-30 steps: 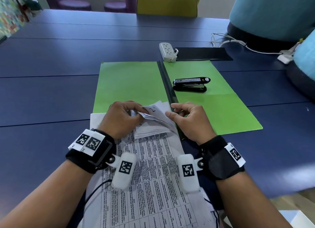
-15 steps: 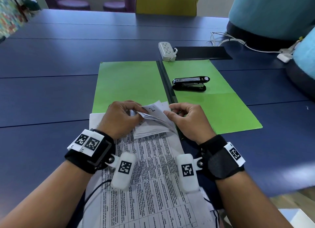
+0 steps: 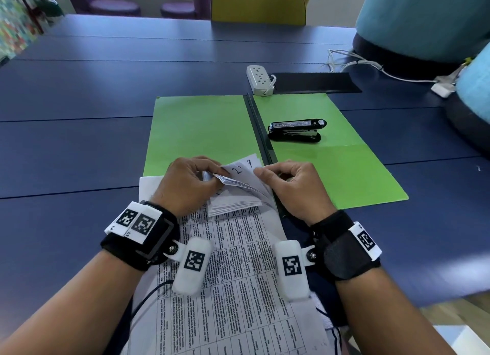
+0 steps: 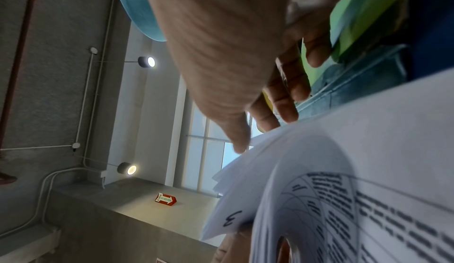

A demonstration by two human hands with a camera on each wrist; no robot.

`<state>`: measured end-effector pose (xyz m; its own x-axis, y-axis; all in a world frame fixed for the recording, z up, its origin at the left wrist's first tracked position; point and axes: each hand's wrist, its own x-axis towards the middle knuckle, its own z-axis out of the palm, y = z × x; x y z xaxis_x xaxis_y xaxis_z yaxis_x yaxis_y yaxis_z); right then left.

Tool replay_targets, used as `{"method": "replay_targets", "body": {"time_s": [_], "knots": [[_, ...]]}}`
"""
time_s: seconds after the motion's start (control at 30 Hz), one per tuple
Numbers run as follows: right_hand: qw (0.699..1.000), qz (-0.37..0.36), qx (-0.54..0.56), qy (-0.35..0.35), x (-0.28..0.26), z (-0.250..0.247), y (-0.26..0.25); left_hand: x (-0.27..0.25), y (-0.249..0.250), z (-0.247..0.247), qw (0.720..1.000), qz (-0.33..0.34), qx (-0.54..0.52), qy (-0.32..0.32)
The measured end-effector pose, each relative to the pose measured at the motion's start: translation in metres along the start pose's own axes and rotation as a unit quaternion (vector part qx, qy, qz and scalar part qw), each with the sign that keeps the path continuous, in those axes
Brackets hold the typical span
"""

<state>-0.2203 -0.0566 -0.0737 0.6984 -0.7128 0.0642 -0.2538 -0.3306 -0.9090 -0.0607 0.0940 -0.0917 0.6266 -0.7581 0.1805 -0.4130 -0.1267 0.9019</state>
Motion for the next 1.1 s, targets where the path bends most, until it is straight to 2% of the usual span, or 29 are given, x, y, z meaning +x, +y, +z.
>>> {"method": "replay_targets", "body": {"time_s": [0.1, 0.3, 0.6, 0.83, 0.97, 1.1], "knots": [[1.000, 0.004, 0.024, -0.014, -0.0019, -0.0003, -0.0028, -0.0008, 0.0014, -0.0001, 1.000, -0.006, 0.003, -0.003], [1.000, 0.007, -0.012, -0.025, 0.0007, 0.0009, 0.0033, -0.0003, 0.0033, -0.0014, 1.000, -0.009, 0.005, 0.000], [0.992, -0.071, -0.044, -0.092, -0.0051, 0.0027, 0.0003, -0.0009, 0.0045, -0.0017, 1.000, -0.017, 0.000, 0.002], [0.993, -0.069, -0.029, -0.092, -0.0058, 0.0011, -0.0004, 0.0000, 0.0033, -0.0007, 1.000, -0.011, 0.004, 0.015], [0.992, -0.064, -0.016, -0.106, -0.0073, 0.0017, -0.0038, -0.0008, 0.0043, -0.0019, 1.000, -0.016, -0.001, -0.006], [0.997, -0.048, 0.008, -0.057, -0.0032, 0.0029, -0.0011, -0.0015, 0.0046, -0.0009, 1.000, -0.010, -0.012, -0.007]]}}
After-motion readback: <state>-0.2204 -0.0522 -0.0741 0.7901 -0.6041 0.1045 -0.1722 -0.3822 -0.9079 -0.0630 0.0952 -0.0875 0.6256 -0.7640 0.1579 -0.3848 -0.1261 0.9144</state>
